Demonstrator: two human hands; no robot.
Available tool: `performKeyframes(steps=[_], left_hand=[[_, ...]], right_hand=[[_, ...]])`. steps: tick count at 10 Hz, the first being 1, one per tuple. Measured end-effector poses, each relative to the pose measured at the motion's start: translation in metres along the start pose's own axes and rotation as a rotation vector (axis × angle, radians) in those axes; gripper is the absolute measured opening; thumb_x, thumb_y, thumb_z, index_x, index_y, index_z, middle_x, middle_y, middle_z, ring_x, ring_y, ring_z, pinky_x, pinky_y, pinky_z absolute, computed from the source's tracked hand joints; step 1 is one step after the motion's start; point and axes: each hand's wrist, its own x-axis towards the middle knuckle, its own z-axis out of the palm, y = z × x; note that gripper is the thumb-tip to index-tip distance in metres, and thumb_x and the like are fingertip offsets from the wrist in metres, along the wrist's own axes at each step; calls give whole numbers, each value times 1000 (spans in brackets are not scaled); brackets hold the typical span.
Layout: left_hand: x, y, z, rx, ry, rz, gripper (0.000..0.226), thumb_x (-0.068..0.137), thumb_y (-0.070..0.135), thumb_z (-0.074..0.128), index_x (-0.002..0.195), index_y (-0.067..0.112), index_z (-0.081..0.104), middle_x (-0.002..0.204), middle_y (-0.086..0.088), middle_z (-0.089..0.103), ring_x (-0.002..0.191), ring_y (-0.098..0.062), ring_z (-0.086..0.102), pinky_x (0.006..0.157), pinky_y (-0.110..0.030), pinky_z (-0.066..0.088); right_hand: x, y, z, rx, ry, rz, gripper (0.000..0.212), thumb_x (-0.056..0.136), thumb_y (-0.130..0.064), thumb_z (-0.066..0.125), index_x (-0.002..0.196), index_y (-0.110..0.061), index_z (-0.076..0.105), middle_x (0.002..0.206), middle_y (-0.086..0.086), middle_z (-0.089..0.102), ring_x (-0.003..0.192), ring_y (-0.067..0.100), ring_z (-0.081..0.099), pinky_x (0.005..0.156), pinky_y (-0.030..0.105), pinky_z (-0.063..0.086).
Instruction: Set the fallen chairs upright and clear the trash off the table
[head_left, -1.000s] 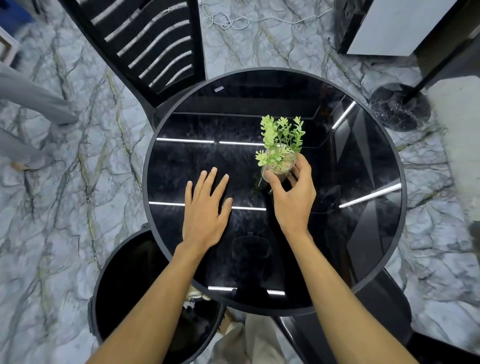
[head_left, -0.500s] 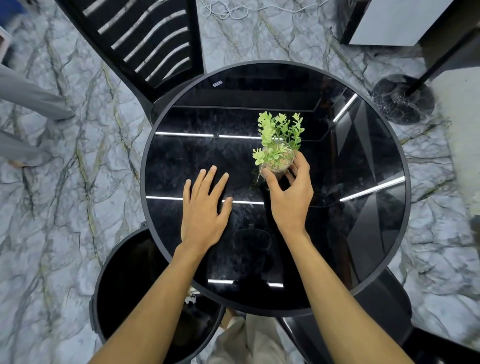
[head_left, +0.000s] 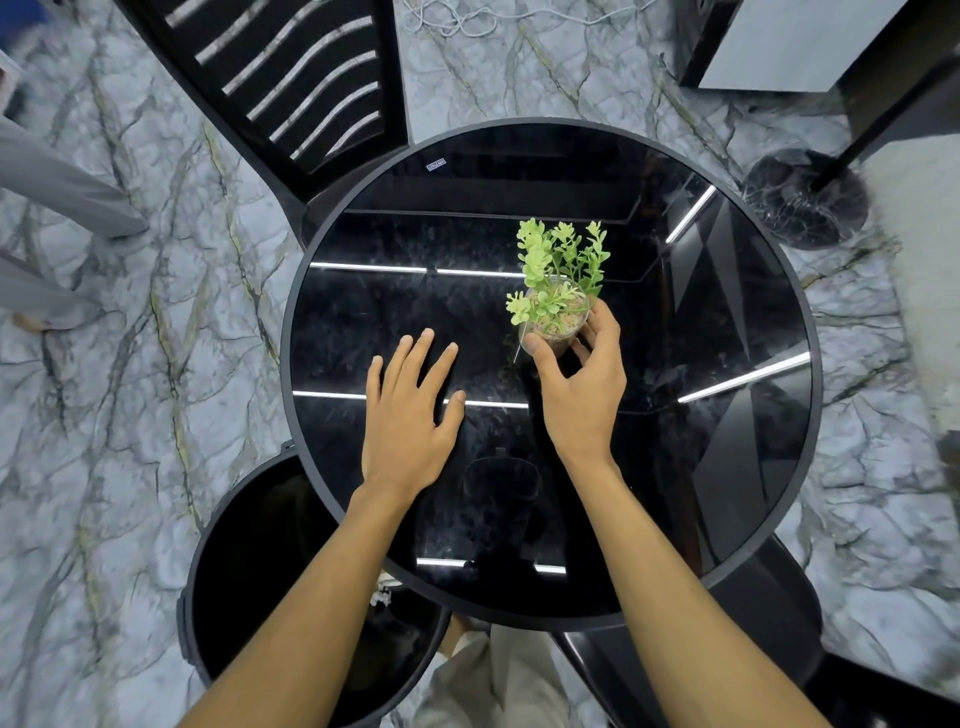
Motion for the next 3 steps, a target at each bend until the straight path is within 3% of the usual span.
performKeyframes(steps=[1, 3], left_hand=[[0, -2, 0, -8, 4, 3, 52, 100, 42, 39, 150, 29, 37, 162, 3, 24, 152, -16, 12, 124, -43, 2], [-3, -3, -9, -172, 15, 5, 50, 99, 40, 43, 148, 26, 42, 161, 4, 28, 151, -14, 15, 124, -38, -1]], right_hand=[[1, 1, -1, 4, -4, 16, 64, 84, -30, 76, 139, -21, 44, 130, -14, 54, 120, -4, 51, 98, 12, 41], [-14, -11, -18, -30, 56, 107, 71, 83, -33, 76, 143, -23, 39, 143, -11, 47, 128, 3, 47, 106, 29, 43]])
